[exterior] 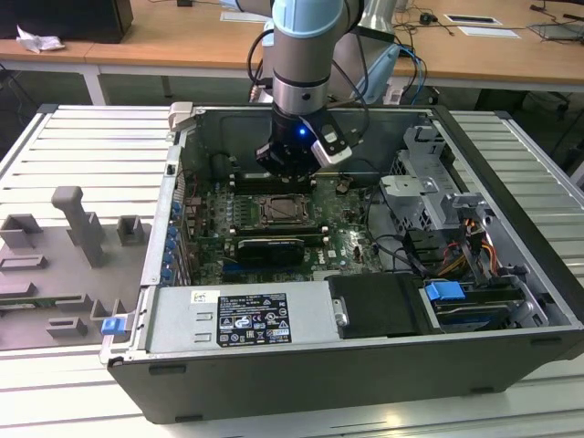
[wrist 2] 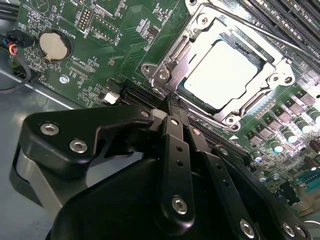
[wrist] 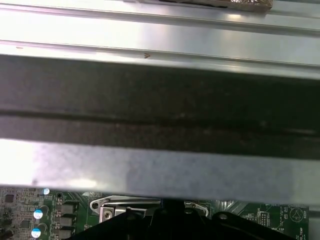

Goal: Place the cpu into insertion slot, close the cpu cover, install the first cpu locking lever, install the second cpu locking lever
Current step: 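Install the second cpu locking lever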

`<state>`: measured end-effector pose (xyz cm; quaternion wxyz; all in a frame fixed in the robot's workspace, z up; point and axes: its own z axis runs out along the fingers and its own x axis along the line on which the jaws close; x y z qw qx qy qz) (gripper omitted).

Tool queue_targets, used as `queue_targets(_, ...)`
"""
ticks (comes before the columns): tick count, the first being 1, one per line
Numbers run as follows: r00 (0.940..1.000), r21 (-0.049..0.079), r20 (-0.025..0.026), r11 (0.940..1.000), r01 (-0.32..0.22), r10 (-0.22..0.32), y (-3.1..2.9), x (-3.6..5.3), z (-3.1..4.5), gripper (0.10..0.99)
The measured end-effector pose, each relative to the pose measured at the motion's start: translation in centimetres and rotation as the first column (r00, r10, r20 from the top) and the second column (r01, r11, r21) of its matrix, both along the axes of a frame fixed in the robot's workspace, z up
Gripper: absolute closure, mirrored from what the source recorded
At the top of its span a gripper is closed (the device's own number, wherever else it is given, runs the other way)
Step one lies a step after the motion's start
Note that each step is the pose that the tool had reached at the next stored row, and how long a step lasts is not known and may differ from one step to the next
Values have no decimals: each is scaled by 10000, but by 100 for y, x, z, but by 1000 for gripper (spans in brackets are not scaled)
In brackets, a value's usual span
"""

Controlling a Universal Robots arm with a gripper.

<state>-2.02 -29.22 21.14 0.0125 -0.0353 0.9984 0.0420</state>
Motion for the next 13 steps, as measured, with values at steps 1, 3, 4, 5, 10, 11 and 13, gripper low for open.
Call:
queue_targets(1,10000,0,0,10000,0,0,-1,0,0,980)
queue_targets(3,10000,0,0,10000,0,0,-8,0,0,980)
queue_targets(4,10000,-1,-1,10000,-2,2,-13,0,1,980)
queue_targets(5,10000,0,0,10000,-1,1,-16,0,1,980)
queue_targets(10,10000,-1,-1,10000,0,0,-20,-6,120,980)
queue_targets(11,10000,3,1,10000,0,0,-25,-5,120,980)
queue_targets(13,10000,0,0,10000,-1,1,-45,-5,121,980)
